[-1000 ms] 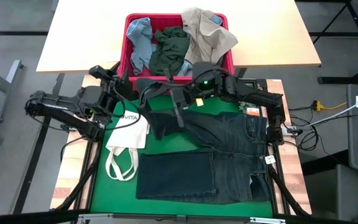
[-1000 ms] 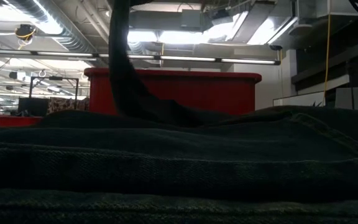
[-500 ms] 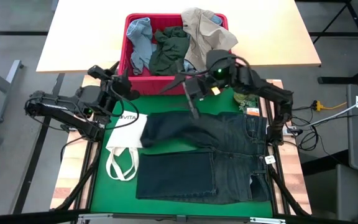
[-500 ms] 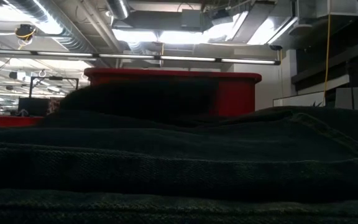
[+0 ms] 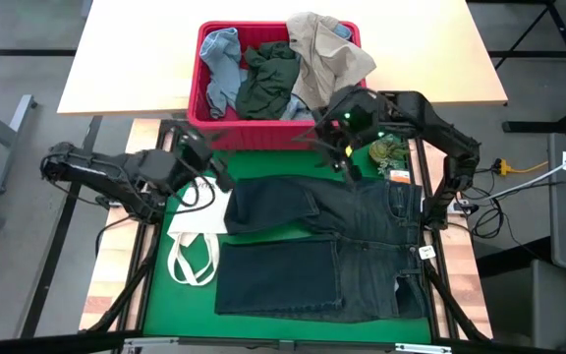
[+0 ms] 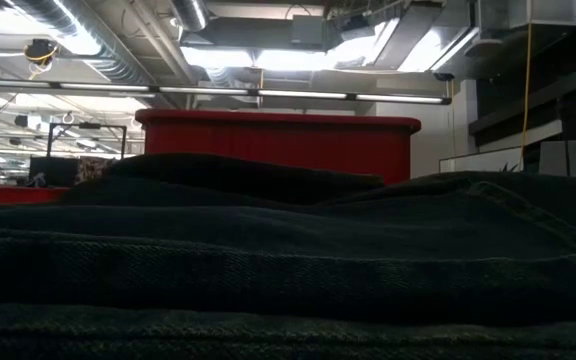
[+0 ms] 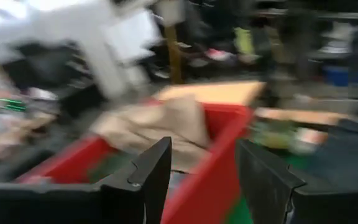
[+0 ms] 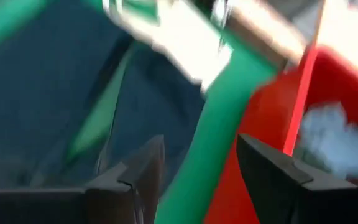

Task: Fold laundry
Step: Fold the dark blue pants

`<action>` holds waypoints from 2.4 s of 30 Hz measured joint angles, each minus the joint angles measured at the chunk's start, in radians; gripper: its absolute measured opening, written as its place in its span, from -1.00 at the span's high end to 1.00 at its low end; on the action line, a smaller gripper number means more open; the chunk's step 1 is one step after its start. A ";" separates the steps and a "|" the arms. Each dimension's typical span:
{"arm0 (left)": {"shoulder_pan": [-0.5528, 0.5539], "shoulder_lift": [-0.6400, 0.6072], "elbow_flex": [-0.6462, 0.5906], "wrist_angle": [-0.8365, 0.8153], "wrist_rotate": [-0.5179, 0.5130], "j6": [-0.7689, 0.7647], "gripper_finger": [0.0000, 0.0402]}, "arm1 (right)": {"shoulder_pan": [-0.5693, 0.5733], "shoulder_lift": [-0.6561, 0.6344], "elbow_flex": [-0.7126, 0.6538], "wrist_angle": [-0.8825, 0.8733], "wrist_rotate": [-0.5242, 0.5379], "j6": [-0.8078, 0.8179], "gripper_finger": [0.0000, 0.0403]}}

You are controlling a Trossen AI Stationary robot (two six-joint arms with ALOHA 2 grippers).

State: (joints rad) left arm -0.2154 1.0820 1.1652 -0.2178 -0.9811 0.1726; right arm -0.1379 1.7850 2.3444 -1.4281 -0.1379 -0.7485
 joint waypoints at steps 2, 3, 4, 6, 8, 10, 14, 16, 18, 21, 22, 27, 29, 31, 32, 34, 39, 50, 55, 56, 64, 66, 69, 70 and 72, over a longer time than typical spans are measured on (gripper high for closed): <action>0.006 0.027 0.000 -0.070 0.100 -0.098 0.15 | 0.000 -0.001 -0.029 -0.060 0.032 -0.012 0.00; 0.008 0.045 0.000 -0.102 0.143 -0.138 0.15 | 0.000 -0.001 -0.047 -0.076 0.034 -0.012 0.00; 0.011 0.061 0.000 -0.137 0.179 -0.173 0.15 | 0.000 0.000 -0.069 -0.083 0.034 -0.012 0.00; 0.012 0.107 0.000 -0.220 0.240 -0.234 0.15 | 0.001 0.000 -0.116 -0.085 0.035 -0.012 0.00; 0.012 0.154 0.000 -0.311 0.300 -0.286 0.15 | 0.001 0.000 -0.166 -0.085 0.034 -0.012 0.00; 0.007 0.204 0.000 -0.391 0.362 -0.342 0.15 | 0.014 0.000 -0.228 -0.079 0.037 -0.013 0.00; -0.018 0.297 0.000 -0.527 0.438 -0.444 0.15 | 0.047 0.002 -0.362 -0.055 0.058 -0.017 0.00; -0.035 0.338 0.000 -0.588 0.451 -0.491 0.15 | 0.067 0.002 -0.420 -0.047 0.063 -0.025 0.00; -0.053 0.372 0.000 -0.629 0.452 -0.543 0.15 | 0.086 0.001 -0.482 -0.013 0.084 -0.045 0.00; -0.085 0.416 0.000 -0.689 0.470 -0.625 0.15 | 0.112 0.002 -0.575 0.059 0.099 -0.075 0.00; -0.098 0.429 0.000 -0.700 0.485 -0.650 0.15 | 0.118 0.002 -0.604 0.083 0.103 -0.090 0.00; -0.162 0.474 0.000 -0.719 0.530 -0.730 0.15 | 0.152 0.002 -0.740 0.220 0.105 -0.113 0.00; -0.185 0.482 0.000 -0.716 0.530 -0.750 0.15 | 0.167 0.002 -0.788 0.278 0.109 -0.113 0.00; -0.202 0.483 0.000 -0.717 0.528 -0.772 0.15 | 0.183 0.002 -0.834 0.337 0.146 -0.114 0.00; -0.208 0.483 0.000 -0.714 0.526 -0.782 0.15 | 0.191 0.002 -0.857 0.367 0.181 -0.115 0.00; -0.216 0.483 0.000 -0.714 0.521 -0.802 0.15 | 0.203 0.002 -0.903 0.420 0.262 -0.115 0.00; -0.227 0.483 0.000 -0.713 0.521 -0.827 0.15 | 0.203 0.002 -0.998 0.532 0.303 -0.088 0.00; -0.227 0.483 0.000 -0.709 0.527 -0.853 0.15 | 0.203 0.004 -1.070 0.658 0.287 -0.067 0.02; -0.227 0.483 0.000 -0.709 0.529 -0.855 0.15 | 0.203 0.005 -1.070 0.684 0.286 -0.067 0.22; -0.227 0.483 0.000 -0.709 0.529 -0.855 0.15 | 0.203 0.005 -1.070 0.683 0.286 -0.067 0.28; -0.227 0.483 0.000 -0.709 0.530 -0.855 0.15 | 0.203 0.005 -1.070 0.713 0.286 -0.069 0.90; -0.227 0.483 0.000 -0.711 0.531 -0.874 0.15 | 0.203 0.005 -1.070 0.728 0.286 -0.073 0.96; -0.230 0.483 0.000 -0.737 0.544 -0.925 0.15 | 0.203 0.005 -1.060 0.726 0.295 -0.075 0.91; -0.232 0.483 0.000 -0.756 0.554 -0.942 0.15 | 0.203 0.005 -1.052 0.720 0.314 -0.078 0.92; -0.241 0.483 0.000 -0.799 0.571 -0.987 0.15 | 0.203 0.005 -1.027 0.700 0.361 -0.100 0.96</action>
State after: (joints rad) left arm -0.4563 1.5654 1.1648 -1.0172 -0.4098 -0.8140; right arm 0.0654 1.7904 1.3175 -0.7278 0.2228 -0.8484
